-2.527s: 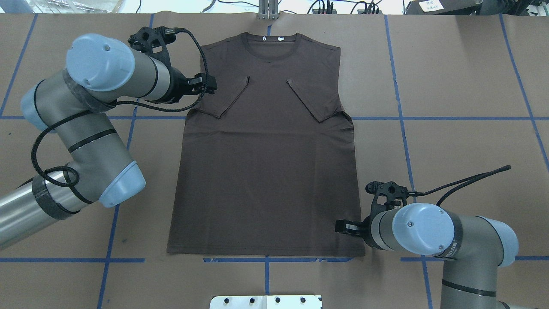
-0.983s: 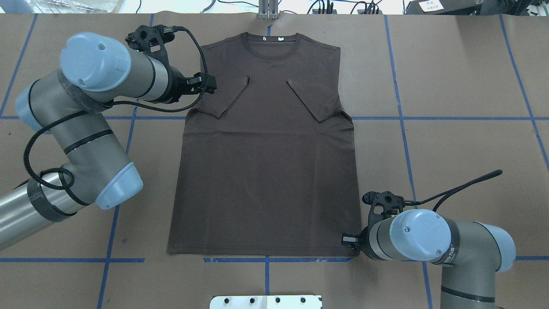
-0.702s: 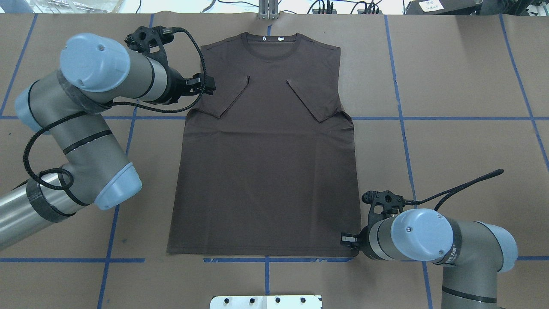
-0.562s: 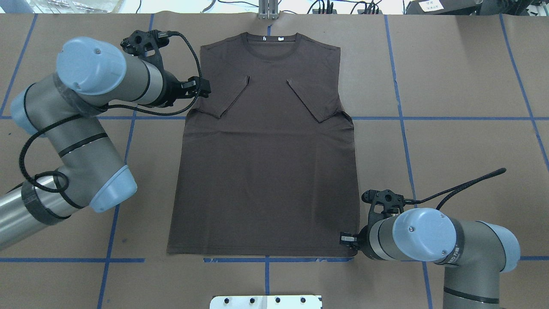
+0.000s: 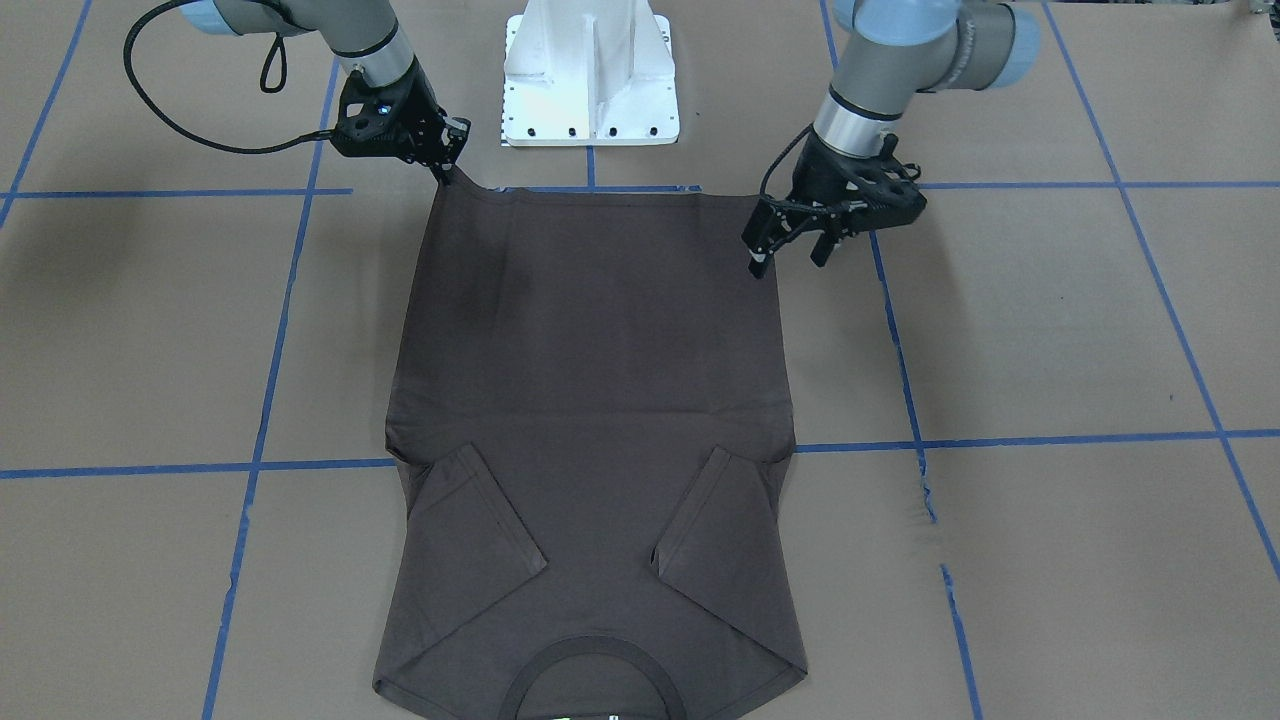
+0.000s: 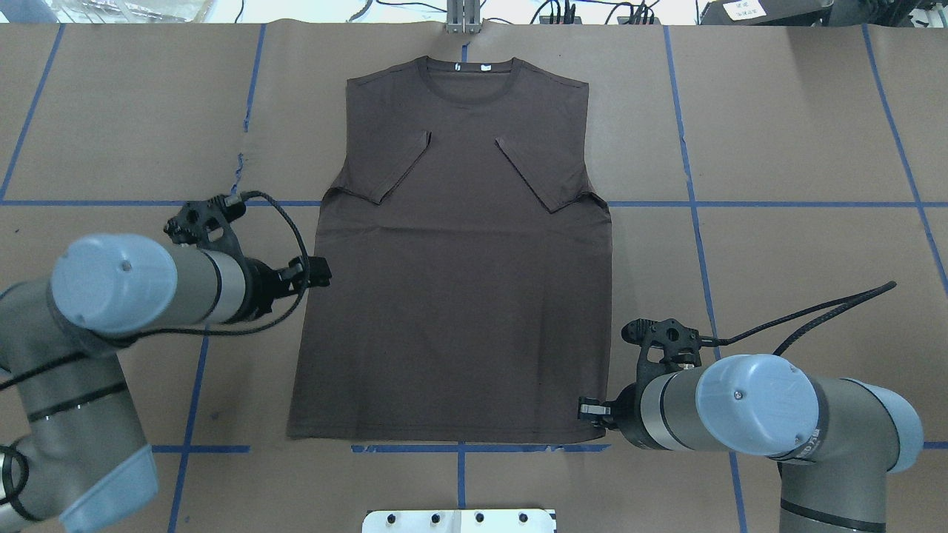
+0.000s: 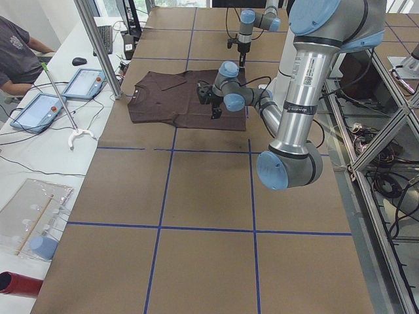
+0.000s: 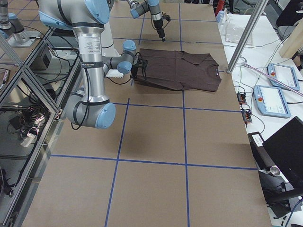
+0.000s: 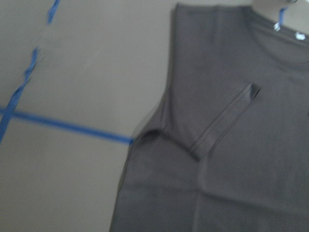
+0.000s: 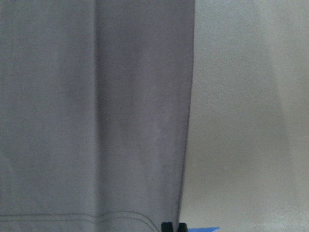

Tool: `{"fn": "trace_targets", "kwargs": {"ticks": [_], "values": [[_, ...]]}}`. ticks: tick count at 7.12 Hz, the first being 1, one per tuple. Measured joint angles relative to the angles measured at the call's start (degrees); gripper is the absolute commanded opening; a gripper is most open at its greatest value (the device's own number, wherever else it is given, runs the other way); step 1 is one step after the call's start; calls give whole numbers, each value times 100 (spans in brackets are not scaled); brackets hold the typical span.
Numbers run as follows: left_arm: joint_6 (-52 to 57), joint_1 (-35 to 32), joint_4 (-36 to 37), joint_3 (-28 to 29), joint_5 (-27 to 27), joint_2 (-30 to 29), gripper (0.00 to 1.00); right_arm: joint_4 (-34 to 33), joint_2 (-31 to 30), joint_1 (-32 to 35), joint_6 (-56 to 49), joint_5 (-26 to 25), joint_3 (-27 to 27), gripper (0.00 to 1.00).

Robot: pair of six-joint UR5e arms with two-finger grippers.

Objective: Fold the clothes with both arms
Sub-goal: 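Move the left gripper down to the other hem corner while the right gripper waits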

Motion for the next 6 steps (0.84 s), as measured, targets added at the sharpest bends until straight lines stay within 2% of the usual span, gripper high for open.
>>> {"fn": "trace_targets", "kwargs": {"ticks": [3, 6], "values": [[-1470, 1288, 616, -57, 792, 92, 96, 1, 10, 96, -9, 79, 84, 0], [-1740, 1652, 989, -59, 921, 121, 92, 1, 15, 149, -10, 80, 101, 0]]}}
